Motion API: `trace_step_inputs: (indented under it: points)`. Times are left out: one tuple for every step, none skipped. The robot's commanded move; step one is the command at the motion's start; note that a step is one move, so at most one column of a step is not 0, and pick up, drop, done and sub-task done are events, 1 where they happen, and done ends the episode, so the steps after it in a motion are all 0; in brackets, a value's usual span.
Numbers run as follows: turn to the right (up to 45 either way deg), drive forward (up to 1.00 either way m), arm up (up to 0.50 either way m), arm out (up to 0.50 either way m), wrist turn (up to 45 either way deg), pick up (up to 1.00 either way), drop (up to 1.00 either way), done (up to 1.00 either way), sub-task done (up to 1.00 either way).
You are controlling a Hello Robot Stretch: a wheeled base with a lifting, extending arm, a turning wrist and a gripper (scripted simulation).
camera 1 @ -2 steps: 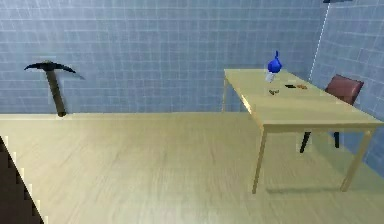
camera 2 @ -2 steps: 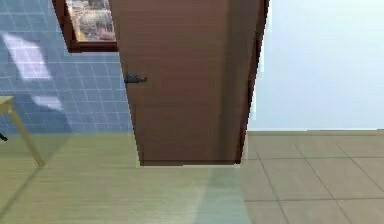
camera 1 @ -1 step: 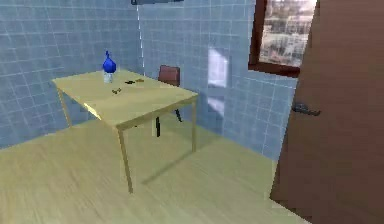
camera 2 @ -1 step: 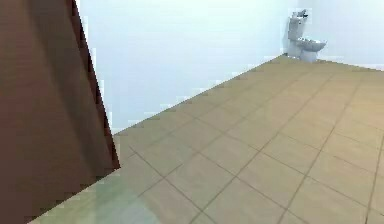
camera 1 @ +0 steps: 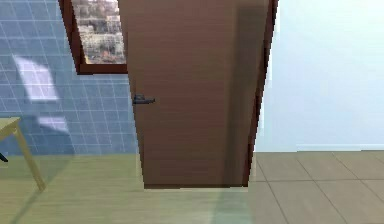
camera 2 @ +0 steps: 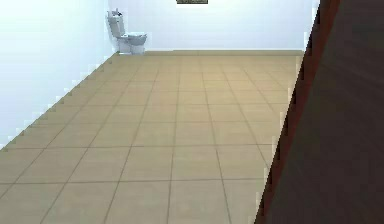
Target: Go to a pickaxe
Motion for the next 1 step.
trace_step_inputs:
  points:
    - [15.0, 0.00, 0.00, 0.00, 0.0, 0.00, 0.00, 0.00, 0.00]
